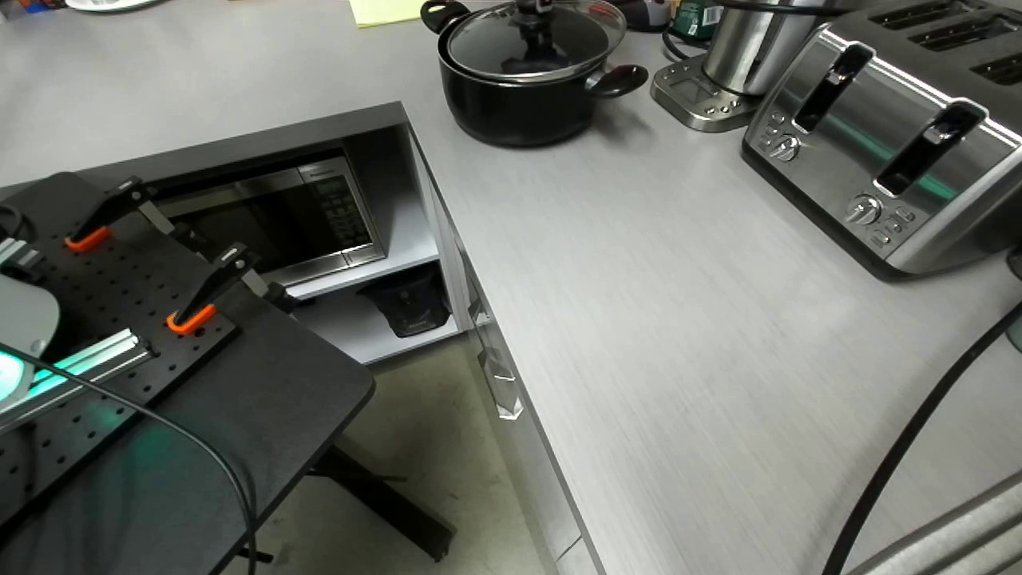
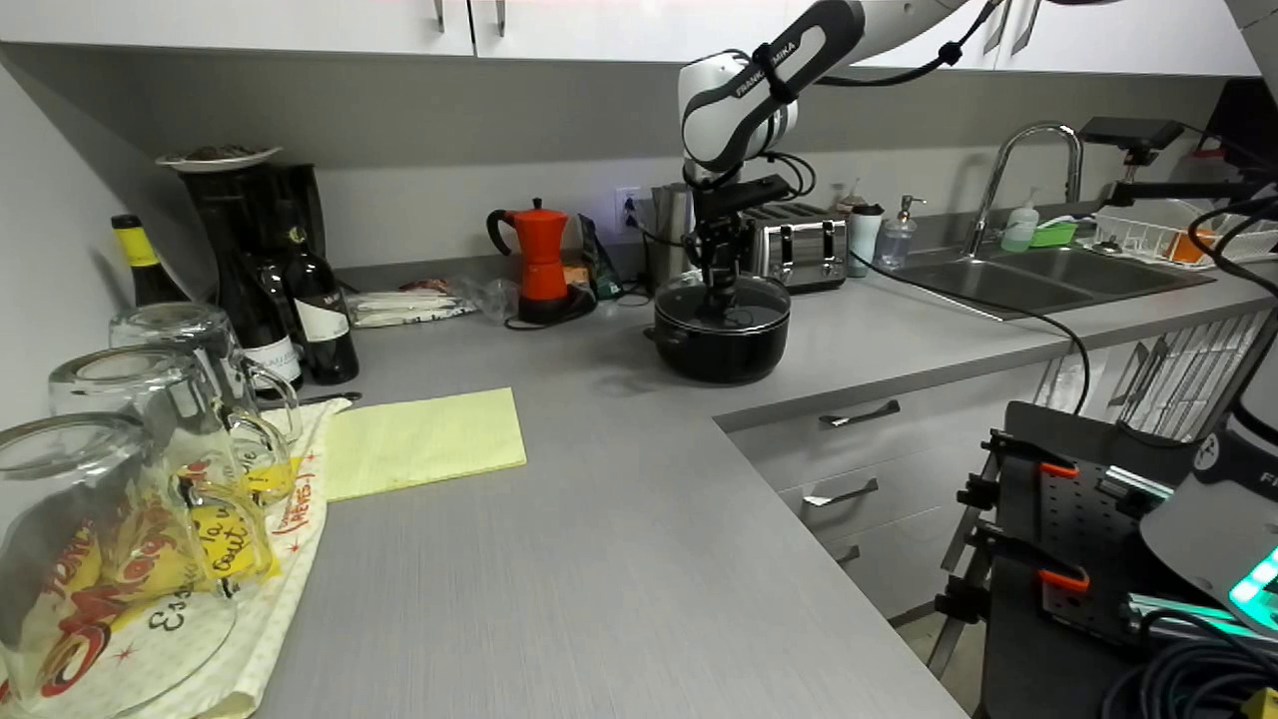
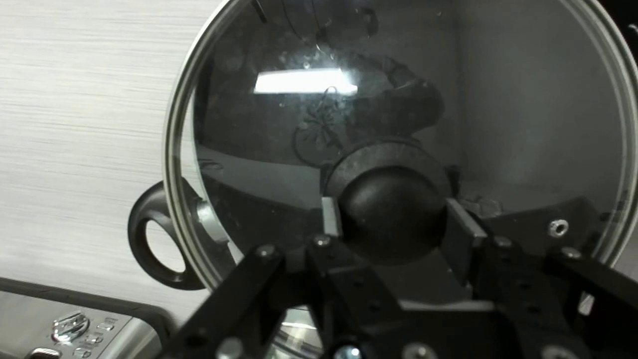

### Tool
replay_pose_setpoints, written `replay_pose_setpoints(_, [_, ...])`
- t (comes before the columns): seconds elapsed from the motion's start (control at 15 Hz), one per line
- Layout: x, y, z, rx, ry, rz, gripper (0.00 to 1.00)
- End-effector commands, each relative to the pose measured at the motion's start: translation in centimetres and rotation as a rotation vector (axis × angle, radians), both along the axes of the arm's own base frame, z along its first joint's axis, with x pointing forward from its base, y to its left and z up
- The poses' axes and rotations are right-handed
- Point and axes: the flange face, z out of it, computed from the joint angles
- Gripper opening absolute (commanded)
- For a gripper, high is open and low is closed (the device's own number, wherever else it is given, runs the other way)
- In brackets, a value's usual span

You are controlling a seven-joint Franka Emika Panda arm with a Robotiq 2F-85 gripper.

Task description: Put the lid on the pot

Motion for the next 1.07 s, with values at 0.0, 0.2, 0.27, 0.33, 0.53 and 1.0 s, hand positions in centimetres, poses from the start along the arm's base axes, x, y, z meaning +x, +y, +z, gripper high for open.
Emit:
replay_pose_setpoints(0.0, [0.2, 0.9, 1.2, -0.027, -0.025, 0.017, 0.25])
replay_pose_setpoints(0.2, [0.1, 1.5, 1.3, -0.025, -0.034, 0.032, 0.25])
replay_pose_setpoints(0.27, [0.0, 1.8, 1.3, -0.023, -0.038, 0.038, 0.25])
replay_pose_setpoints(0.33, [0.0, 1.9, 1.2, -0.022, -0.042, 0.042, 0.25])
replay_pose_setpoints(0.53, [-0.3, 2.1, 0.8, -0.018, -0.050, 0.052, 0.25])
replay_pose_setpoints(1.0, [-0.8, 1.6, 1.2, 0.012, -0.061, 0.042, 0.25])
